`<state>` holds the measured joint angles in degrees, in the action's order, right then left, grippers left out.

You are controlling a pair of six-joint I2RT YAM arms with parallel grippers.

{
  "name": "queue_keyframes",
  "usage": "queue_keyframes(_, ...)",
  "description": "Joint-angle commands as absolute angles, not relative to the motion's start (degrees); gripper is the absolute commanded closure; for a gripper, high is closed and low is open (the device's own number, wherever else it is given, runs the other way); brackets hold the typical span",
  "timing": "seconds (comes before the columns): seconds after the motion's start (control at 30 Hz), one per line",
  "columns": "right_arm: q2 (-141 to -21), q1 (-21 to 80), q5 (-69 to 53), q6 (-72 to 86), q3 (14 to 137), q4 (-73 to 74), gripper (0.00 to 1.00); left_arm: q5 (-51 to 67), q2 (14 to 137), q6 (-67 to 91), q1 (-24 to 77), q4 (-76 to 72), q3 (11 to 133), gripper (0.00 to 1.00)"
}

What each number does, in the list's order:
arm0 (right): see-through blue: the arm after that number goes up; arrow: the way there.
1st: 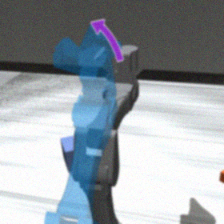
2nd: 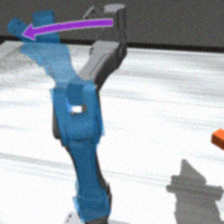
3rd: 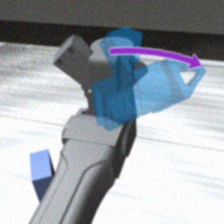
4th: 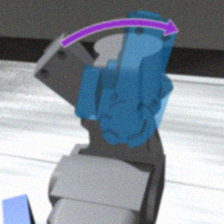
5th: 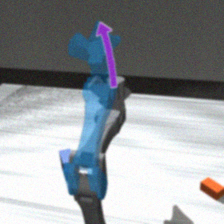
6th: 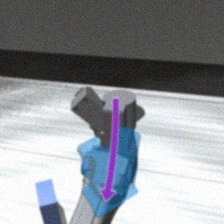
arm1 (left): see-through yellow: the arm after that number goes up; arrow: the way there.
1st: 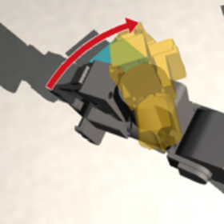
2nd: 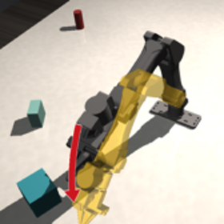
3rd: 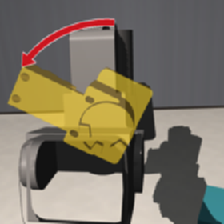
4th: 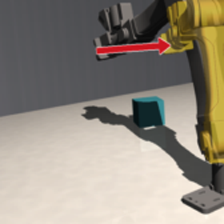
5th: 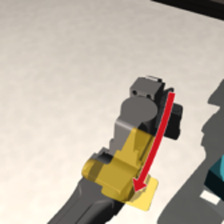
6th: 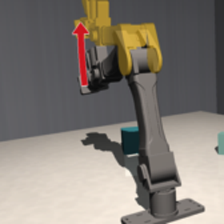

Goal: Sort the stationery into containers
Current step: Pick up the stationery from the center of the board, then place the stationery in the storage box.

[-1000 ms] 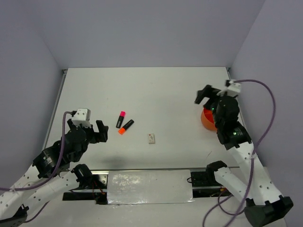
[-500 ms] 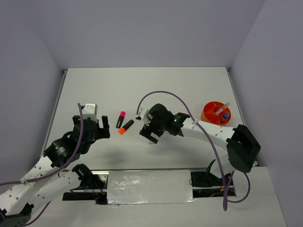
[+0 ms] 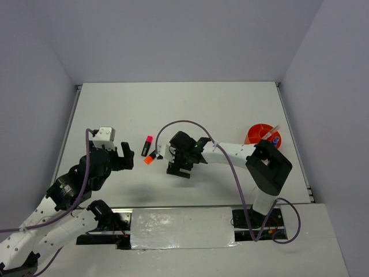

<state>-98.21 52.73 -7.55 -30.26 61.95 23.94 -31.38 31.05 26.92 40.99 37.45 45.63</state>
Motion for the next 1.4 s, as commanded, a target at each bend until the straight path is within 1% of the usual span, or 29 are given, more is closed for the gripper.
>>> queue_keyframes(0.0,-101.1,52.7,-7.6,-32.1,64.2,25.2,0.11,-30.6,31.7,25.5,40.7,35.5,45.9,0.01)
queue_keyframes(0.1,-102.5,52.6,-7.2,-31.8,63.3,24.3,0.16,-30.2,32.1,25.4,40.7,35.2,45.8,0.01)
queue_keyframes(0.13,-102.8,52.5,-7.2,-31.6,63.0,23.9,0.19,-30.1,32.0,25.3,40.7,35.2,45.9,0.01)
queue_keyframes(0.2,-103.1,52.4,-6.5,-31.5,62.7,23.9,0.22,-30.0,31.9,25.3,40.7,35.2,45.8,0.01)
queue_keyframes(0.27,-103.4,52.5,-5.9,-31.2,62.6,24.1,0.40,-29.9,31.7,25.2,40.7,35.1,45.7,0.01)
queue_keyframes(0.3,-103.3,52.5,-5.6,-30.8,62.4,23.5,0.62,-29.6,31.5,25.1,40.7,35.0,45.7,0.01)
queue_keyframes(0.33,-102.8,52.4,-5.2,-30.4,62.1,22.6,0.70,-29.4,31.5,25.0,40.7,34.9,45.6,0.01)
queue_keyframes(0.4,-101.3,52.5,-3.5,-29.3,60.4,19.9,0.77,-29.3,31.0,24.8,40.7,34.7,45.6,0.01)
queue_keyframes(0.43,-98.8,52.4,-2.1,-26.7,59.5,15.9,0.82,-29.1,31.0,24.8,40.7,34.6,45.5,0.01)
queue_keyframes(0.53,-91.5,50.2,3.9,-19.3,55.9,8.4,0.84,-28.8,30.8,24.6,40.7,34.5,45.5,0.01)
queue_keyframes(0.57,-87.3,48.0,7.3,-13.9,54.2,6.3,0.85,-28.7,30.8,24.7,40.7,34.5,45.5,0.01)
queue_keyframes(0.63,-83.3,46.0,12.8,-7.9,52.6,5.8,0.85,-28.6,30.8,24.6,40.7,34.5,45.5,0.01)
queue_keyframes(0.67,-81.2,44.9,17.5,-4.4,52.1,6.2,0.85,-28.4,30.7,24.6,40.7,34.5,45.5,0.01)
queue_keyframes(0.7,-77.4,42.5,25.8,3.7,51.7,8.7,0.87,-28.3,30.6,24.4,40.7,34.3,45.4,0.01)
queue_keyframes(0.73,-75.4,41.2,29.7,8.5,51.3,10.5,0.86,-28.0,30.4,24.3,40.7,34.2,45.4,0.01)
queue_keyframes(0.77,-71.2,39.8,32.9,17.2,50.0,12.5,0.85,-27.8,30.2,24.3,40.7,34.2,45.4,0.01)
queue_keyframes(0.87,-62.8,35.6,39.4,27.6,45.1,15.9,0.79,-27.2,30.0,24.2,40.7,33.8,45.4,0.01)
queue_keyframes(0.93,-59.8,32.8,43.1,30.9,43.0,16.8,0.79,-27.2,29.9,24.1,40.6,33.9,45.4,0.01)
queue_keyframes(0.97,-57.9,32.1,44.9,35.5,42.8,19.6,0.79,-27.2,29.8,24.2,40.7,33.9,45.4,0.01)
queue_keyframes(1.17,-57.0,29.4,56.0,46.8,42.4,27.9,0.79,-27.2,28.8,24.1,40.6,33.8,45.2,0.01)
queue_keyframes(1.27,-57.7,28.4,59.0,48.3,41.8,28.1,0.79,-26.8,28.5,23.9,40.7,33.7,45.1,0.01)
queue_keyframes(1.37,-58.6,25.9,59.1,46.5,40.9,25.7,0.79,-26.4,28.7,23.6,40.7,33.4,45.1,0.01)
